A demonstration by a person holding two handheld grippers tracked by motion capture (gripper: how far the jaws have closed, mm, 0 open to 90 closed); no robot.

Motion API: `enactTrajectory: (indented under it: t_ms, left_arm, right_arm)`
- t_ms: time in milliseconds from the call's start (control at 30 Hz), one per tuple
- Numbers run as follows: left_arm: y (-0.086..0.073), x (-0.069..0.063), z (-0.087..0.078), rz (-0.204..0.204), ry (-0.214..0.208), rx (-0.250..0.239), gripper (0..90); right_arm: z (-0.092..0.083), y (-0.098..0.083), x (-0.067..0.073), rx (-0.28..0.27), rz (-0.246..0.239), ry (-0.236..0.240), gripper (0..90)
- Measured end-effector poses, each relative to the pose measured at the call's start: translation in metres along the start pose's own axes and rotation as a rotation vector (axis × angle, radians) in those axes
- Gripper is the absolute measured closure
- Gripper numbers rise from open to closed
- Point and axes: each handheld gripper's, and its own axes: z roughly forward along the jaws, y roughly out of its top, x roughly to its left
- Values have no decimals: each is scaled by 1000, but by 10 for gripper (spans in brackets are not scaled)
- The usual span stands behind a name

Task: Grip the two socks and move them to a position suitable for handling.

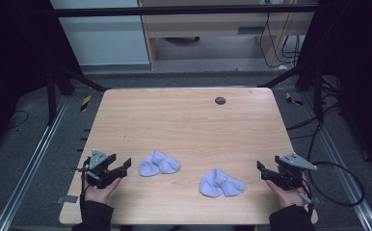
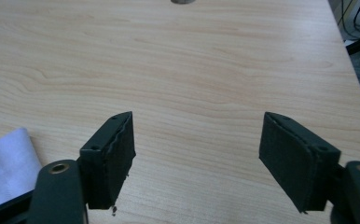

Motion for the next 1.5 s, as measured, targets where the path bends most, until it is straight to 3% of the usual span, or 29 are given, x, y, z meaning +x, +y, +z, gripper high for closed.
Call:
enactTrajectory:
  t_ms: [233, 333, 467, 767, 1133, 1500]
  left_arm:
    - [1, -18, -1, 19, -40, 1, 348]
    - [2, -33, 0, 49, -81, 1, 368]
    - [1, -47, 2, 74, -102, 9, 367]
    - [2, -77, 8, 114, -152, 15, 361]
    - [5, -109, 24, 155, -195, 38, 357]
    - [10, -137, 36, 189, -216, 42, 364]
  right_arm:
    - [-8, 1, 2, -31, 8, -2, 326]
    - [-11, 4, 6, -40, -12, 7, 360]
    - [-12, 6, 12, -44, -16, 18, 375]
    - [-9, 11, 29, -26, -53, 88, 377]
    - [-7, 14, 42, -16, -88, 138, 411]
    - [-7, 5, 50, 17, -124, 168, 436]
